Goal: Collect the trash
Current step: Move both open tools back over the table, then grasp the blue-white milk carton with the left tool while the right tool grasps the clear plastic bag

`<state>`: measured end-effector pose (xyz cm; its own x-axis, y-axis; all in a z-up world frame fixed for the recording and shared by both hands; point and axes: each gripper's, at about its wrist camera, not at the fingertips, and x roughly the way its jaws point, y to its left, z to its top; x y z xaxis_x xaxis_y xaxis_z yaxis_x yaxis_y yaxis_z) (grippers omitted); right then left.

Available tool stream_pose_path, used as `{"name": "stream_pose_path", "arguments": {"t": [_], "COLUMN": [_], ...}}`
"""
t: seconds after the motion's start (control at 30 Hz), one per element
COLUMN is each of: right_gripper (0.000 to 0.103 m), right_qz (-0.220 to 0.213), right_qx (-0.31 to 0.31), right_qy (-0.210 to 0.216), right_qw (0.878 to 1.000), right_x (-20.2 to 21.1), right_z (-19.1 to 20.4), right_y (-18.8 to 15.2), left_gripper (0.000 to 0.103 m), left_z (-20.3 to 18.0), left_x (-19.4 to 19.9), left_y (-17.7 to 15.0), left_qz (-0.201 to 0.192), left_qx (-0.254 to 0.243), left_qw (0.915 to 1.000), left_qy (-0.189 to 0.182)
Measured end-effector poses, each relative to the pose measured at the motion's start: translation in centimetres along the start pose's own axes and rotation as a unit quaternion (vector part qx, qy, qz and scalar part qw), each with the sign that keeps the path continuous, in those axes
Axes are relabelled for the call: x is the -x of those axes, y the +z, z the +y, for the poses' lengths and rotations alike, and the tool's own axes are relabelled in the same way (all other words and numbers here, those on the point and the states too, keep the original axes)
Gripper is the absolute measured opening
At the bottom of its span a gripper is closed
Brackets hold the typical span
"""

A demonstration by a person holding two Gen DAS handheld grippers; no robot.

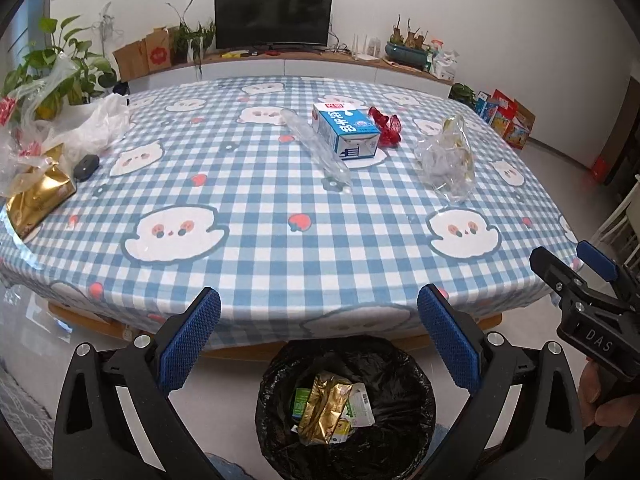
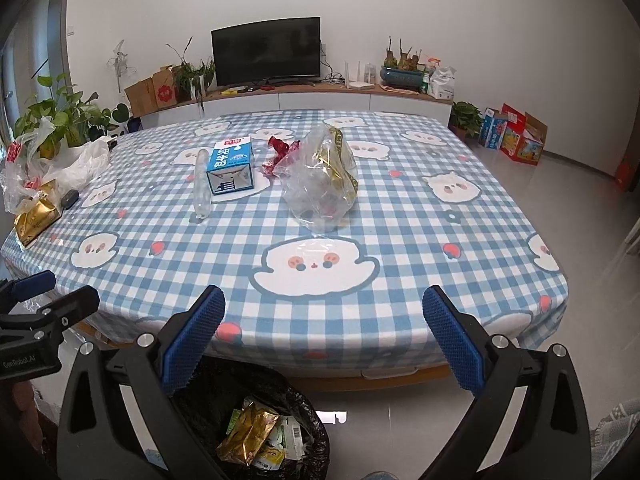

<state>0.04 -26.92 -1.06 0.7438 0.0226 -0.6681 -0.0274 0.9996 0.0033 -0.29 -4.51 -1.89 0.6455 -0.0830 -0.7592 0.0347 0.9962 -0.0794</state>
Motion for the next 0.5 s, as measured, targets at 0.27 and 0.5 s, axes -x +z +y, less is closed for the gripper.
{"name": "stream_pose_path", "arguments": {"t": [0.27,0.5], "right_gripper": [0.095,0.095], "right_qz": [0.000,0.005], "right_qx": [0.013,0.023], "right_qy": [0.003,0.003], "right_qw": [1.000,1.000], "right_x": [-3.0,-6.0], "right_z": [0.5,1.2], "right_y": [2.8,5.1], "left_gripper": [0.097,0.097], "left_z": [0.3,0.1], "left_x": [-2.8,-6.3], "left_y": [4.1,7.2], "left_qz": [0.001,0.016], "left_qx": [-0.004,0.002], "left_qw": [1.0000,0.9998], "left_qy": [0.009,0.008]}}
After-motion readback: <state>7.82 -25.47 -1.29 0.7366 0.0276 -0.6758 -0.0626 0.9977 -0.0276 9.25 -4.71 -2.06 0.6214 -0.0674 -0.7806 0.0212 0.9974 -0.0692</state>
